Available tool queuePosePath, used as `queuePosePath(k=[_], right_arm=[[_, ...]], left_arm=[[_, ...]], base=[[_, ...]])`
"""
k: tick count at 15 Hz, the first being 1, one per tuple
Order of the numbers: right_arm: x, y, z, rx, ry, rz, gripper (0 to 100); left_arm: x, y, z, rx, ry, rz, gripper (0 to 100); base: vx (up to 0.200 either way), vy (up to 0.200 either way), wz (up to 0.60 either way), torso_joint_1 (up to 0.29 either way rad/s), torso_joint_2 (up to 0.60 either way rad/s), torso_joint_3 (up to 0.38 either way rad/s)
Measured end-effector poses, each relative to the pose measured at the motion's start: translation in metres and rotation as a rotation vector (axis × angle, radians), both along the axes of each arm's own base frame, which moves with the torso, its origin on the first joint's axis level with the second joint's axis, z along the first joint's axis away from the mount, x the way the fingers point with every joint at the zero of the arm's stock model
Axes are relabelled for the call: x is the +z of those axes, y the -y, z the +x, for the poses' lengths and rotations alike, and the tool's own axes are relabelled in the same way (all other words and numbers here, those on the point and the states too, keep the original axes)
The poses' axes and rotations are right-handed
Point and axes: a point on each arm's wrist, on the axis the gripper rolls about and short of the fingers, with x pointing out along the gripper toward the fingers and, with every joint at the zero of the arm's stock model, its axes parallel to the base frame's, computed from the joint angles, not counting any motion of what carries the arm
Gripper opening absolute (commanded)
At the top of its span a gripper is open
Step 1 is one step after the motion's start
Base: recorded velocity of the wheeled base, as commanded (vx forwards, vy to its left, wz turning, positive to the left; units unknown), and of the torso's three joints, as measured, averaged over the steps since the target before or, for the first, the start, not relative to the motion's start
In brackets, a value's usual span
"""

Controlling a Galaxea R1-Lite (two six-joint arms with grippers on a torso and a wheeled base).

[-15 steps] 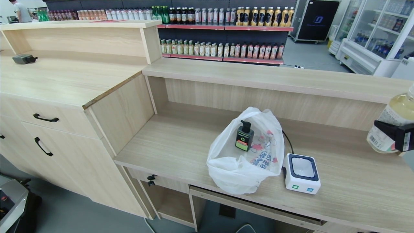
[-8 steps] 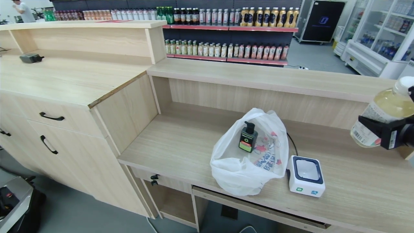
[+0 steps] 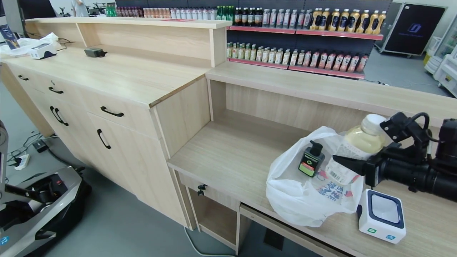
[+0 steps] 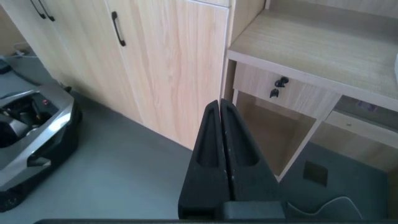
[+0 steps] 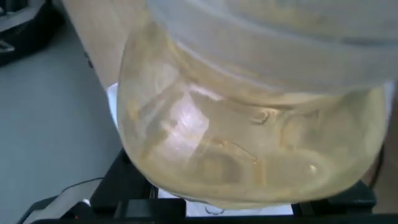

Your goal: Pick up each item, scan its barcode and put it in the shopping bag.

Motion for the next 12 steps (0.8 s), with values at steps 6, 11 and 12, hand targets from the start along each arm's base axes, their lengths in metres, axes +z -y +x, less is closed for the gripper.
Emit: queuePosePath(k=[6, 11, 12], right_arm=[[-0.049, 0.033, 0.025, 0.266, 0.046, -0.161, 0], [-0.072, 0.047, 0.042, 0.312, 0.005, -0.134, 0], [-0.074, 0.046, 0.045, 0.318, 0.002, -0.132, 0]], left_arm=[[0.000, 0.000, 0.000, -0.001, 0.000, 0.000, 0], [0.000, 0.000, 0.000, -0.001, 0.000, 0.000, 0], [0.000, 0.000, 0.000, -0.001, 0.000, 0.000, 0]], base=[[0.000, 0.000, 0.00, 0.000, 0.00, 0.000], [0.000, 0.000, 0.00, 0.000, 0.00, 0.000], [0.000, 0.000, 0.00, 0.000, 0.00, 0.000]])
